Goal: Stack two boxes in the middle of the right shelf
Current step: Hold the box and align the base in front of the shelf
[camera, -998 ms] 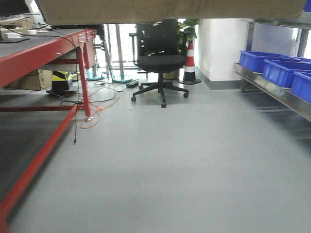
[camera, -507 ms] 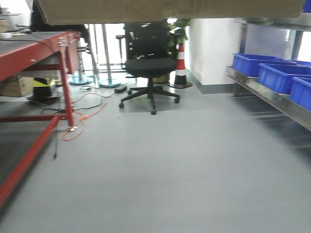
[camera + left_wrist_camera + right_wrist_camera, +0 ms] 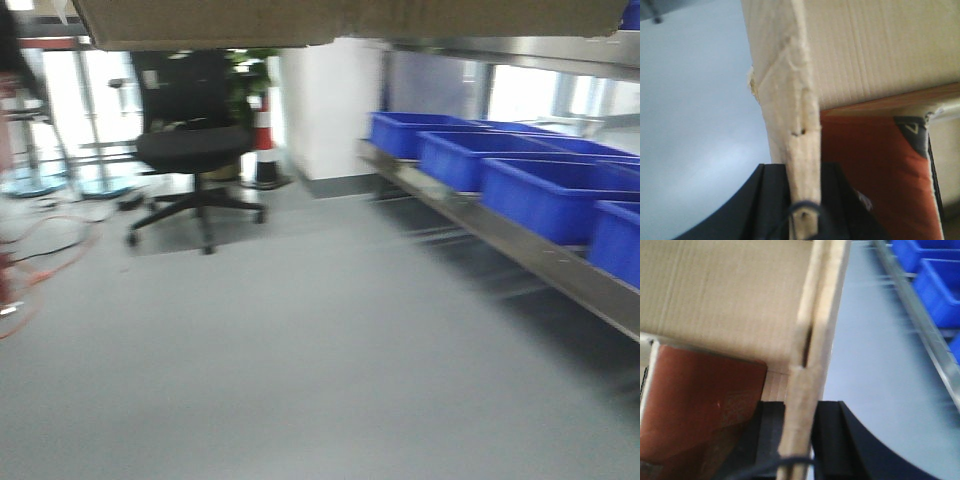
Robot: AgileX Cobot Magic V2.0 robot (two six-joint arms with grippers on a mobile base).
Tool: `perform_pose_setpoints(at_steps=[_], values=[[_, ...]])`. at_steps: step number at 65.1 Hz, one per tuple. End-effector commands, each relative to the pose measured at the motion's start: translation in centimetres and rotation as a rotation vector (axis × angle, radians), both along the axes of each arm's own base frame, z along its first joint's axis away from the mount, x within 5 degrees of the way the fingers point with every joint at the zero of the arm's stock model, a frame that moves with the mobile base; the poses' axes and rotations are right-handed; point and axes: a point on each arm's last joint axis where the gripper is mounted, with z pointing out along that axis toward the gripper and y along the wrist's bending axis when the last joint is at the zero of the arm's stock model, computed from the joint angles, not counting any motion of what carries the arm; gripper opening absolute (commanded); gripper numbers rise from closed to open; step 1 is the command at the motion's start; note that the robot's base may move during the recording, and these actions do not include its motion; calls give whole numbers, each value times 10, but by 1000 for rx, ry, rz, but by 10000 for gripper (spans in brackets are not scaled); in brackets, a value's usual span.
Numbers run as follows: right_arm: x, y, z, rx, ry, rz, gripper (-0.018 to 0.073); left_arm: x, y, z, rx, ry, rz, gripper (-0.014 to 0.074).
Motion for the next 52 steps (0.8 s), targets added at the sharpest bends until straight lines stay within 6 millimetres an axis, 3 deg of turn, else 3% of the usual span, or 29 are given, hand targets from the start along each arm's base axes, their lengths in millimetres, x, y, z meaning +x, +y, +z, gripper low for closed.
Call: perform_pose_setpoints(at_steps=[1,52], values=[[0,-5,9,-19,-73,-23,-153,-7,2,12,-33,-64,-7,-111],[0,-5,9,-19,-73,-23,-153,-7,2,12,-33,-64,-7,-111]])
